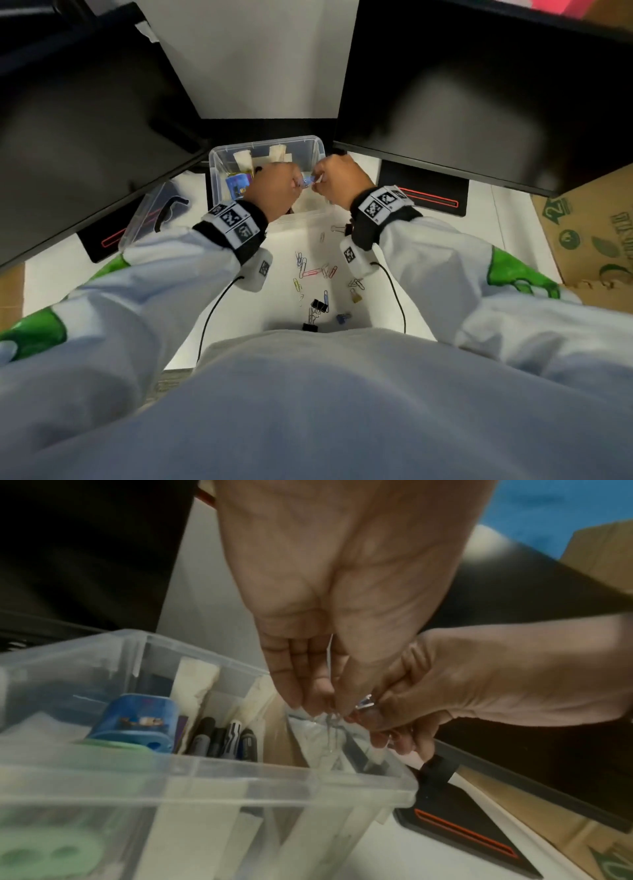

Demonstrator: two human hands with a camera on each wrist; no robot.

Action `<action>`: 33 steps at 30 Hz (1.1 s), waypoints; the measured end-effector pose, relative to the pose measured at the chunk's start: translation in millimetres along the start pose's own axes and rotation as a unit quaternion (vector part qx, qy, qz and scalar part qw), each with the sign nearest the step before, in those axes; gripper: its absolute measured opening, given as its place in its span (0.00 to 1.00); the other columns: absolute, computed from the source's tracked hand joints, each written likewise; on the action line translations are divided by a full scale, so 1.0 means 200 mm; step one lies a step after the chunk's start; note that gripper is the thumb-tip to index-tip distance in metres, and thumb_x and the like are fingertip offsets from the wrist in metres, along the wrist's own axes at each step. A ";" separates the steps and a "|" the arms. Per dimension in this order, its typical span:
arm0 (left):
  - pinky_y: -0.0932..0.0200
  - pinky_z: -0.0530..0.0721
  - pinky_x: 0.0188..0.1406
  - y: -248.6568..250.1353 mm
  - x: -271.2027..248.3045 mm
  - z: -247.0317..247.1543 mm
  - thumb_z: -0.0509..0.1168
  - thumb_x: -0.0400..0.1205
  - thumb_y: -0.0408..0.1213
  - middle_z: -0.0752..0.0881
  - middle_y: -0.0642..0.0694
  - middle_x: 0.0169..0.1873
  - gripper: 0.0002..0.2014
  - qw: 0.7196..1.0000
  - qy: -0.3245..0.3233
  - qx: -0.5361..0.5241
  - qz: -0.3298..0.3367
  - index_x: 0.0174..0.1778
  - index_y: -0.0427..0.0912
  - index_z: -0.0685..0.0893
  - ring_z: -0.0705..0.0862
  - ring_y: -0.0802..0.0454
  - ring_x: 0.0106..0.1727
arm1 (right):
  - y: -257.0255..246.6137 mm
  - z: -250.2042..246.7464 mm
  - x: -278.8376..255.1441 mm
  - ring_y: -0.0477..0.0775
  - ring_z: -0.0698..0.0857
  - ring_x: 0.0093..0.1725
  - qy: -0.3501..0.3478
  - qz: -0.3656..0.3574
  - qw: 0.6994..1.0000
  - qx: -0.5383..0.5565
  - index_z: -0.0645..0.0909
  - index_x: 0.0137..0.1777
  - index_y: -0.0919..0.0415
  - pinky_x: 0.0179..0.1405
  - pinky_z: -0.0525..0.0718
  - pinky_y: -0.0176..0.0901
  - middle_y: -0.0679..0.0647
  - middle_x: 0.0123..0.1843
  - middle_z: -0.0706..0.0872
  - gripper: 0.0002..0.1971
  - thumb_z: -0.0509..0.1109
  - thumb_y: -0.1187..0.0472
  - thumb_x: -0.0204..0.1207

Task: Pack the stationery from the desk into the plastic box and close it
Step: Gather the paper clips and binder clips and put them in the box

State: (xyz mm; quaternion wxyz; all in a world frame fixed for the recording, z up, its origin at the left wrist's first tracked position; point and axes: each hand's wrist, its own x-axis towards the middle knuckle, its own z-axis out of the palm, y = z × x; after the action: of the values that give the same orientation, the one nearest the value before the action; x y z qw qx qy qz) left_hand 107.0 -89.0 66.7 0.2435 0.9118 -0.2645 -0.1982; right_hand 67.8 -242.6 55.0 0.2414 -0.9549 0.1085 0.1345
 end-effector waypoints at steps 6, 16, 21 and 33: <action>0.51 0.84 0.55 0.00 0.02 0.03 0.67 0.79 0.32 0.89 0.42 0.49 0.07 0.999 -0.036 0.009 -0.019 0.52 0.40 0.86 0.86 0.44 0.53 | 0.04 0.02 -0.01 0.58 0.86 0.50 -0.006 0.000 1.000 0.021 0.83 0.62 0.57 0.57 0.85 0.47 0.60 0.54 0.87 0.15 0.69 0.66 0.76; 0.50 0.81 0.60 -0.16 -0.31 0.27 0.73 0.78 0.42 0.84 0.39 0.56 0.18 0.970 -0.229 0.064 -0.050 0.60 0.37 0.83 0.84 0.42 0.56 | 0.31 0.30 -0.40 0.58 0.83 0.61 -0.155 -0.031 0.987 -0.028 0.80 0.65 0.60 0.57 0.80 0.46 0.57 0.63 0.82 0.15 0.67 0.59 0.80; 0.44 0.82 0.57 -0.21 -0.31 0.53 0.81 0.64 0.55 0.71 0.37 0.62 0.45 0.945 -0.245 0.203 -0.080 0.67 0.33 0.68 0.76 0.38 0.62 | 0.34 0.46 -0.35 0.64 0.63 0.81 -0.206 -0.100 0.963 -0.143 0.58 0.83 0.66 0.79 0.67 0.55 0.63 0.84 0.59 0.39 0.71 0.51 0.77; 0.46 0.81 0.54 -0.32 -0.27 0.64 0.74 0.75 0.33 0.78 0.40 0.55 0.15 0.972 -0.205 0.079 0.078 0.55 0.36 0.81 0.80 0.41 0.55 | 0.39 0.59 -0.40 0.66 0.83 0.57 -0.167 -0.226 0.944 -0.174 0.78 0.66 0.70 0.43 0.88 0.55 0.67 0.62 0.82 0.23 0.74 0.72 0.70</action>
State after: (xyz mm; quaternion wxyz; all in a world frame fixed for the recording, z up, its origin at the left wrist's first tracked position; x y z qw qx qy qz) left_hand 27.0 -54.5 -58.2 0.1263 0.8443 -0.3942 -0.3402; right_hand -52.6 -240.9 -53.6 0.1097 -0.9453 -0.1769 0.2511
